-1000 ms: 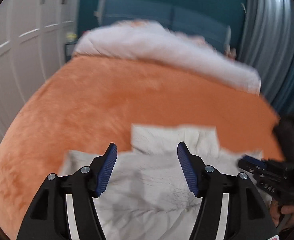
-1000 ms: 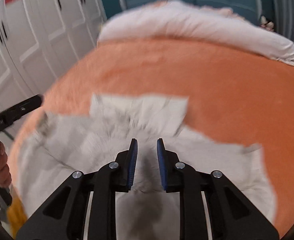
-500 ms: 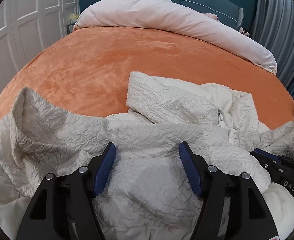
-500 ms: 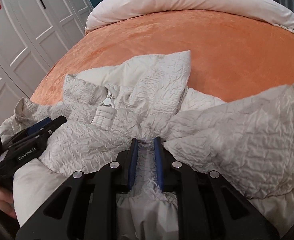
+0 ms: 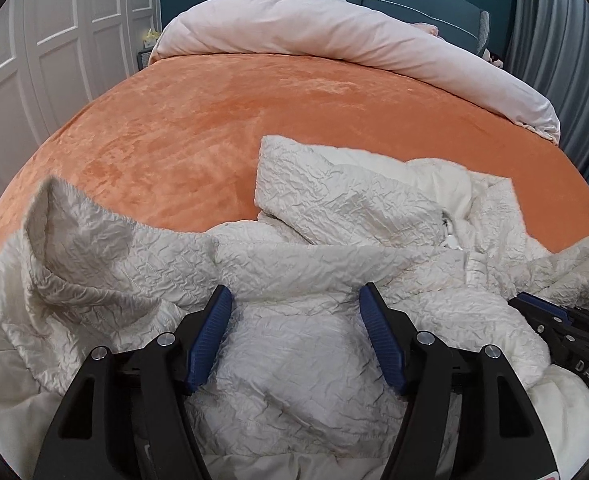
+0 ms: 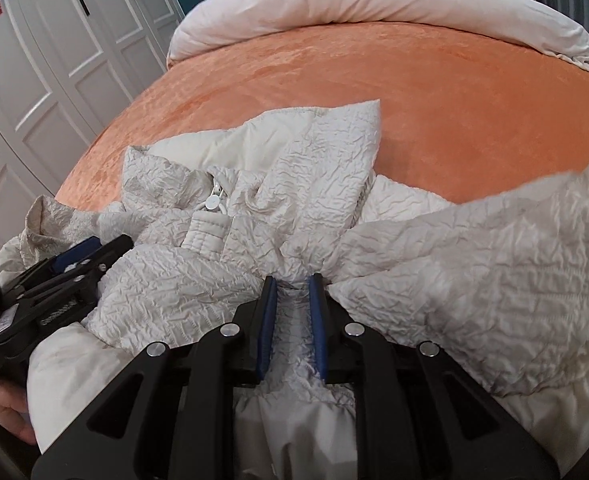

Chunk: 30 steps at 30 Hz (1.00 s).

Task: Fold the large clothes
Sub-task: 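Grasp the jacket sleeve with the right tool and pull it across the bundle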

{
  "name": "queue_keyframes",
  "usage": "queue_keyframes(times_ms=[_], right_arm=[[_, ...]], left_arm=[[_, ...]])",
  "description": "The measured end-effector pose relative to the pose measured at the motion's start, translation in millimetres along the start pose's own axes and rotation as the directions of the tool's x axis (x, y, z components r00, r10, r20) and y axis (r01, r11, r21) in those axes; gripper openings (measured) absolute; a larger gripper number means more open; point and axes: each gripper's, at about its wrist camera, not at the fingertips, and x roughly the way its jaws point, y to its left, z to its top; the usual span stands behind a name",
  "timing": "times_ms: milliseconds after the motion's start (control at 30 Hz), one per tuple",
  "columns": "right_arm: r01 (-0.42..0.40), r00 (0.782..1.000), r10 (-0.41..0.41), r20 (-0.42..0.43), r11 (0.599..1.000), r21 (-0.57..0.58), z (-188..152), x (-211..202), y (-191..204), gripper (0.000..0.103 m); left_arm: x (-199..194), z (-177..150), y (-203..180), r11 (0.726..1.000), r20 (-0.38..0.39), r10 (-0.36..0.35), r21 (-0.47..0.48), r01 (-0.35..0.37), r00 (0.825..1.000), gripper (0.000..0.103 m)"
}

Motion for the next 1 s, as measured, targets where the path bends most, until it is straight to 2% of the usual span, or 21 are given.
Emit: queue_keyframes(times_ms=[33, 67, 133, 167, 233, 300, 400, 500, 533, 567, 600, 633, 700, 767, 800, 900, 1000], right_arm=[[0.016, 1.000, -0.016, -0.008, 1.000, -0.010, 5.3, -6.0, 4.3, 0.018], [0.005, 1.000, -0.005, -0.002, 1.000, -0.020, 13.6, -16.3, 10.7, 0.022], [-0.060, 0.998, 0.061, 0.030, 0.997, -0.042, 31.2, -30.9, 23.7, 0.024], [-0.084, 0.996, 0.087, 0.038, 0.994, -0.064, 45.4, -34.7, 35.0, 0.029], [-0.114, 0.993, 0.117, 0.017, 0.988, -0.100, 67.8, -28.7, 56.0, 0.037], [-0.139, 0.990, 0.136, -0.028, 0.979, -0.148, 89.3, -8.9, 83.2, 0.040], [-0.092, 0.994, 0.077, -0.073, 0.969, -0.230, 107.1, 30.8, 118.7, 0.041], [-0.067, 0.988, 0.022, -0.153, 0.953, -0.296, 107.1, 75.6, 146.1, 0.049], [-0.050, 0.987, -0.005, -0.162, 0.941, -0.335, 103.1, 86.5, 153.6, 0.047], [-0.035, 0.988, -0.022, -0.152, 0.932, -0.360, 99.8, 90.4, 158.1, 0.018], [-0.043, 0.989, -0.009, -0.144, 0.934, -0.354, 101.1, 91.8, 157.6, 0.010], [-0.067, 0.991, 0.030, -0.127, 0.952, -0.298, 107.2, 88.5, 148.5, 0.008], [-0.138, 0.985, 0.123, -0.118, 0.982, -0.126, 113.9, 87.8, 114.8, 0.007], [-0.217, 0.963, 0.222, -0.153, 0.975, 0.050, 109.7, 107.6, 80.8, 0.006], [-0.227, 0.957, 0.238, -0.164, 0.970, 0.083, 106.2, 115.8, 75.0, 0.005], [-0.222, 0.960, 0.233, -0.157, 0.972, 0.082, 110.6, 112.3, 82.2, 0.008], [-0.226, 0.968, 0.227, -0.107, 0.974, 0.023, 118.1, 89.8, 100.0, 0.014]], left_arm=[[-7.3, 2.5, 1.6, 1.000, -0.003, -0.015, -0.003, 0.015, 1.000, 0.064], [-20.5, 5.5, 6.6, 0.998, 0.011, -0.059, -0.018, 0.059, 0.998, 0.064], [-44.3, 14.2, 21.3, 0.987, 0.069, -0.144, -0.058, 0.148, 0.987, 0.066], [-50.5, 19.9, 27.6, 0.986, 0.085, -0.143, -0.070, 0.149, 0.986, 0.066], [-52.7, 32.9, 42.0, 0.989, 0.087, -0.098, -0.098, 0.107, 0.991, 0.066], [-32.6, 40.7, 61.1, 0.988, 0.017, -0.060, -0.142, 0.062, 0.998, 0.066], [-1.5, 33.1, 74.9, 0.987, -0.066, -0.030, -0.157, 0.019, 0.997, 0.065], [11.3, 18.5, 66.8, 0.996, -0.040, 0.027, -0.080, -0.030, 0.999, 0.065], [14.9, 14.3, 61.6, 0.997, -0.033, 0.056, -0.052, -0.057, 0.998, 0.066], [15.2, 12.6, 61.4, 0.997, -0.032, 0.067, -0.043, -0.068, 0.997, 0.066], [18.4, 11.5, 62.5, 0.997, -0.030, 0.065, -0.047, -0.066, 0.997, 0.067], [19.7, 11.0, 66.1, 0.997, -0.029, 0.055, -0.056, -0.057, 0.998, 0.067], [21.4, 9.1, 75.2, 0.996, -0.019, 0.014, -0.089, -0.016, 1.000, 0.067], [23.1, 7.5, 77.5, 0.995, -0.016, -0.006, -0.103, 0.004, 1.000, 0.067], [23.1, 7.0, 75.5, 0.995, -0.018, -0.003, -0.100, 0.001, 1.000, 0.067], [24.6, 6.1, 72.8, 0.995, -0.023, 0.008, -0.095, -0.010, 1.000, 0.067], [26.0, 5.8, 71.6, 0.995, -0.016, 0.003, -0.098, -0.005, 1.000, 0.067]])
